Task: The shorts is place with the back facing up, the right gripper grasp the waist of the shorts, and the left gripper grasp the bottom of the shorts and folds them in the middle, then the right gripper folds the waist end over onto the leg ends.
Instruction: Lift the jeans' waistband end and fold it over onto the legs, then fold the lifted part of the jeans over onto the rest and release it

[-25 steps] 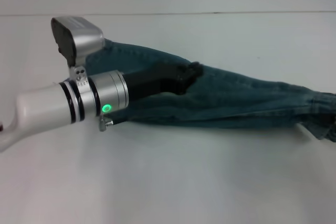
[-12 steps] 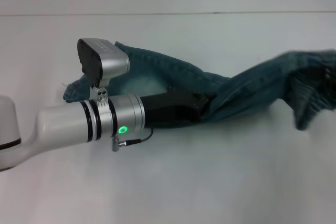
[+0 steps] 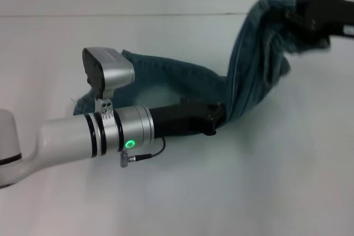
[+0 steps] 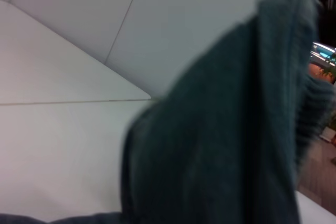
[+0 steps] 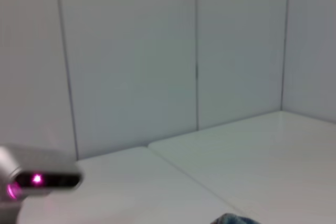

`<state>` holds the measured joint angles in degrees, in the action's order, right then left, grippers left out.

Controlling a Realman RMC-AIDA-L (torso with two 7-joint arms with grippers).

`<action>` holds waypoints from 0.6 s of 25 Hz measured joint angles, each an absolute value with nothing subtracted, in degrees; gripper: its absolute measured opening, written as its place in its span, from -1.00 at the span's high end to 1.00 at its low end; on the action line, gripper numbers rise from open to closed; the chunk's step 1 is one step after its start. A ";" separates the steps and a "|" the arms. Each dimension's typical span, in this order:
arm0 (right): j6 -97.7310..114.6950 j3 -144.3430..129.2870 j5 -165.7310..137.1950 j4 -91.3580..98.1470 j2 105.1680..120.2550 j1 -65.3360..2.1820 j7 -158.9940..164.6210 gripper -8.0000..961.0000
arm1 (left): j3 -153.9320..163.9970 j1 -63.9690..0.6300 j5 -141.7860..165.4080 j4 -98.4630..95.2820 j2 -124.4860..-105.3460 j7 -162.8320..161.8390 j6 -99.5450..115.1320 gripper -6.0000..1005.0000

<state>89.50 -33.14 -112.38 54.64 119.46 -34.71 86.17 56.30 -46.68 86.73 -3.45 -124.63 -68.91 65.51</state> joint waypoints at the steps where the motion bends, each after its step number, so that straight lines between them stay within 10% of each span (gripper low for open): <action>1: 88.42 -33.10 -112.33 53.81 119.44 -35.64 86.19 0.88 | 56.07 -46.62 86.73 -3.16 -124.63 -68.70 65.86 0.98; 15: 85.72 -47.26 -115.35 49.03 118.55 -43.43 89.39 0.88 | 53.32 -40.27 86.80 -10.47 -124.34 -66.96 66.05 0.99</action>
<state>85.72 -47.26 -115.35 49.03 118.55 -43.43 89.39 53.32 -40.27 86.80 -10.47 -124.34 -66.96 66.05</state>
